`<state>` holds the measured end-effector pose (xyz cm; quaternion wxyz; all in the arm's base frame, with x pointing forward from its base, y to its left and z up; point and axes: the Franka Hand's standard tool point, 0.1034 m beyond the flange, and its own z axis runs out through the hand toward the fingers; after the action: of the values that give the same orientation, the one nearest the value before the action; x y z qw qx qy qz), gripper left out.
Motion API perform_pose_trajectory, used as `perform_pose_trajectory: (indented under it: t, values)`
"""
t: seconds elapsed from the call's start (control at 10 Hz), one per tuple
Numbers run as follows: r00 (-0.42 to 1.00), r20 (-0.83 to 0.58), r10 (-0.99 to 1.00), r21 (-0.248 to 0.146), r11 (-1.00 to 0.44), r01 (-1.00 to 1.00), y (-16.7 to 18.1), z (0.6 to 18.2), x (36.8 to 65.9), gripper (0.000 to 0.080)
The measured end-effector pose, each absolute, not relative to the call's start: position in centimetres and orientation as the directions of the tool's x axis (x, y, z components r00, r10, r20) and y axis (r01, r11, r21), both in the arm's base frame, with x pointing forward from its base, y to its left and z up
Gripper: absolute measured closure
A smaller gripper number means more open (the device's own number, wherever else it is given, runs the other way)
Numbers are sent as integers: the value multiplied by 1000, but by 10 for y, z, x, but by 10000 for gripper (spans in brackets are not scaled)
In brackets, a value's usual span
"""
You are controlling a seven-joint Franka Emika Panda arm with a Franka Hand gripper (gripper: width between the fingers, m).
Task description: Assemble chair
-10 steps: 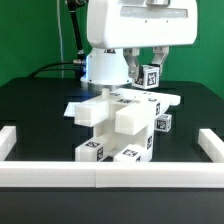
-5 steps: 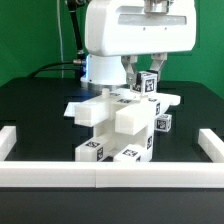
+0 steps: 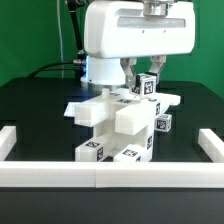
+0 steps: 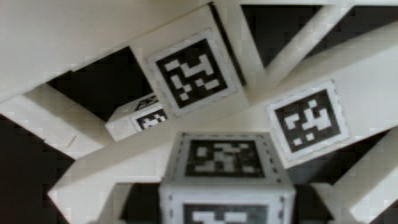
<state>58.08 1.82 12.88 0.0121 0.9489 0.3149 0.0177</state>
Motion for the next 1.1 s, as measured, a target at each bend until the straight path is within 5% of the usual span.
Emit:
perform_pose_trajectory:
  t: [1.1]
  values:
    - [808,30,588,36,-809,587,21,127,580,512]
